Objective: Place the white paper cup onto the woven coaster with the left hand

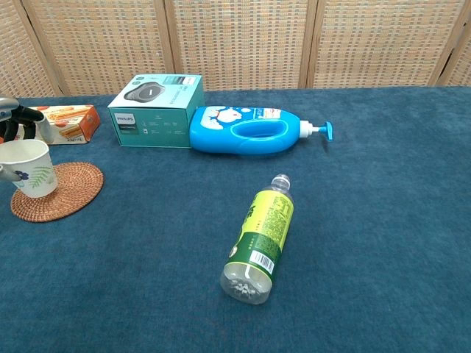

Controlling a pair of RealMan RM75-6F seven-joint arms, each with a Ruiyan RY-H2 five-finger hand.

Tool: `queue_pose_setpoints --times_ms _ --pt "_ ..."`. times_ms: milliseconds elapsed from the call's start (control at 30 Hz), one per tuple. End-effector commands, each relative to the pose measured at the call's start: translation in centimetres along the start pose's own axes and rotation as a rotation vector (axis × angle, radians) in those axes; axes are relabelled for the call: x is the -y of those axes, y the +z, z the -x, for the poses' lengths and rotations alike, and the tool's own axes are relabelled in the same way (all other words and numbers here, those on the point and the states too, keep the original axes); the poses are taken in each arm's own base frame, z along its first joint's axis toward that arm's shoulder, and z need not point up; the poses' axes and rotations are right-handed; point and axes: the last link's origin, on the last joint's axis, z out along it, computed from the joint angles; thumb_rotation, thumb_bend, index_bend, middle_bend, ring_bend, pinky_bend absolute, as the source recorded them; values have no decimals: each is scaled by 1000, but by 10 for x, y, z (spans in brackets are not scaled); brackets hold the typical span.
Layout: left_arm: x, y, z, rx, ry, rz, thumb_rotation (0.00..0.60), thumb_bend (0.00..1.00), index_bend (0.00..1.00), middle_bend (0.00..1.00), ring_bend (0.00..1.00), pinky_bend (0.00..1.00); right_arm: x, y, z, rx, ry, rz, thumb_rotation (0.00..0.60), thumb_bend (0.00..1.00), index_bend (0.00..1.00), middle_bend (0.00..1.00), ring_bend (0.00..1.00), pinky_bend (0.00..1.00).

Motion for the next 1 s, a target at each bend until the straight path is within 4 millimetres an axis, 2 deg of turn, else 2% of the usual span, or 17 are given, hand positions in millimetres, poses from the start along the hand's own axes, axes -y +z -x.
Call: queue_pose_setpoints --times_ms 33,333,500,567,633,700,733,833,1000 --pt "3 3 7 18 -10 -8 600 0 361 496 503 410 1 0 1 3 -2 -1 600 0 73 0 0 0" --pt "4 17 5 7 -28 -33 600 0 362 493 498 410 0 0 2 6 -4 2 600 0 78 0 0 0" --pt "1 24 5 10 -41 -38 600 0 335 457 455 408 0 1 2 6 -4 4 600 0 80 0 0 0" --pt "0 25 5 6 -44 -37 600 0 282 401 402 393 0 1 2 6 -4 5 600 0 82 0 0 0" --pt "-2 25 5 5 -54 -35 600 0 106 226 261 352 -1 1 2 5 -4 7 600 0 83 0 0 0" --pt "-2 25 6 8 -66 -32 600 0 6 75 150 314 -1 1 2 6 -3 7 600 0 84 0 0 0" --pt "-2 25 6 7 -82 -31 600 0 0 27 107 294 -1 1 2 5 -3 7 600 0 84 0 0 0" --pt "-2 22 6 11 -124 -22 600 0 0 0 24 237 -1 1 2 5 -3 6 600 0 85 0 0 0" --pt "8 8 -3 -12 -184 -3 600 0 0 0 0 75 -1 0 1 4 -1 5 600 0 85 0 0 0"
